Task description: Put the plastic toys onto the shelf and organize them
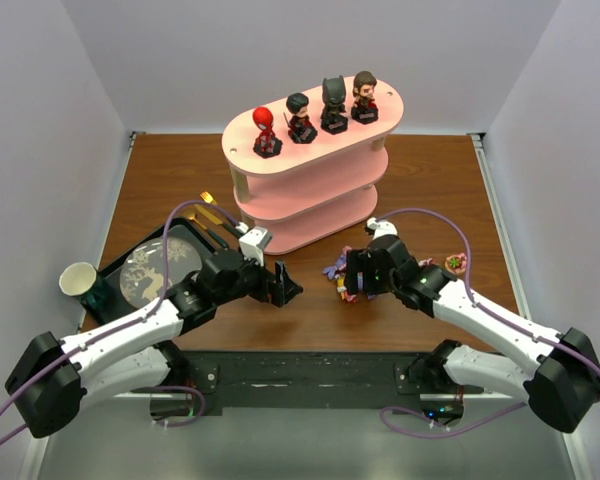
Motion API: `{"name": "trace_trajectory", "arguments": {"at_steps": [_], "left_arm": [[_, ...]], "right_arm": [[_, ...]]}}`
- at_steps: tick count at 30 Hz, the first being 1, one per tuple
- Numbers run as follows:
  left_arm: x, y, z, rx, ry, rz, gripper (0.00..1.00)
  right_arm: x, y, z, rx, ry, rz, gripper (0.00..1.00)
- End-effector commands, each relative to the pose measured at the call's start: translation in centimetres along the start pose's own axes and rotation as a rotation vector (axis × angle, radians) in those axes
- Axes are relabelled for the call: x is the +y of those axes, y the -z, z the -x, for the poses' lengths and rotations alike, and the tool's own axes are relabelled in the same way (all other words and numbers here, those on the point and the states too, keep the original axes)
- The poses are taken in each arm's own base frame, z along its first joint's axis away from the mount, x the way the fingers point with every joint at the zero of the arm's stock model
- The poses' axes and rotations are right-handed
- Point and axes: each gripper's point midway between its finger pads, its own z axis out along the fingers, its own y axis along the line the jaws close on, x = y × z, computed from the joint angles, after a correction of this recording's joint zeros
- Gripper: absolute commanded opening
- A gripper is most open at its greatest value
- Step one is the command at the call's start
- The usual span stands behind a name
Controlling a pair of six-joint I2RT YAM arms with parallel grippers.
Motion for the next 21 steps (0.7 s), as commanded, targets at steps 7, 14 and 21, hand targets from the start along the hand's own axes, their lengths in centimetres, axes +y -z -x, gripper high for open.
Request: {"name": "trace_trajectory", "arguments": {"at_steps": [7,14,21], "left_arm": [[-0.8,-0.4,1.8,-0.062,-0.007,-0.018,1.00],[-1.0,-1.2,1.5,-0.028,-0.031,-0.028,1.00],[-1.1,-1.2,1.3,-0.021,-0.029,-0.035,1.00]], "right_arm": [[2.0,-1.3,-3.0,0.065,-0.043,0.141,0.68],[1.1,-1.9,-4.7,0.053,-0.118,0.131,0.61],[1.1,-2.9,-5.5,0.029,-0.203,0.201,0.53]]}}
